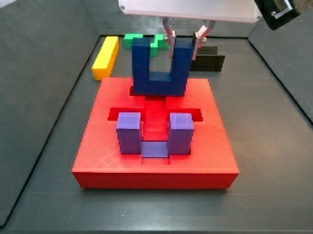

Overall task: Pick up the blue object. Move up. Move to above the board. Insert the blue object.
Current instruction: Insert the blue object.

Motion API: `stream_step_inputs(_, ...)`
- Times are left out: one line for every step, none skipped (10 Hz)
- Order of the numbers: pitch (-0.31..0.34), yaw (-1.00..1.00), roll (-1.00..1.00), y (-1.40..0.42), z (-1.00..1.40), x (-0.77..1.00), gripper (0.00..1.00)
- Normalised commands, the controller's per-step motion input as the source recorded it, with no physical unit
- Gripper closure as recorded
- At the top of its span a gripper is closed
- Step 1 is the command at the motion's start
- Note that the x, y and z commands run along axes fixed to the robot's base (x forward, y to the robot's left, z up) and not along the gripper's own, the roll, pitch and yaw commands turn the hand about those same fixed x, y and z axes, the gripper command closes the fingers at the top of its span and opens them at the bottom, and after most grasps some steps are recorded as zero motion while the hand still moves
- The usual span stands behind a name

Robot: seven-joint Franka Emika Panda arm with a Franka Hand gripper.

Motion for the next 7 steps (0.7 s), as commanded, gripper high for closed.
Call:
stream_step_inputs(-0.043,-0.01,-0.06,0.07,-0.08,-0.16,1.00)
stream_step_inputs(-0.013,-0.05,-0.05,0.11,-0.04,-0.22,1.00)
stream_step_inputs(-0.007,-0.02,-0.05,0.04,-0.01,-0.11,1.00)
stream_step_inputs(0.000,0.00,-0.02,0.00,-0.05,0.00,1.00)
stream_step_inputs(-0.006,0.01,-0.01,0.00,-0.11,0.05,1.00)
stream_step_inputs(-0.030,0.08,-0.01,0.00,-0.18,0.19,1.00)
stream_step_inputs(-0.044,0.08,0.00,0.00,-0.26,0.21,1.00)
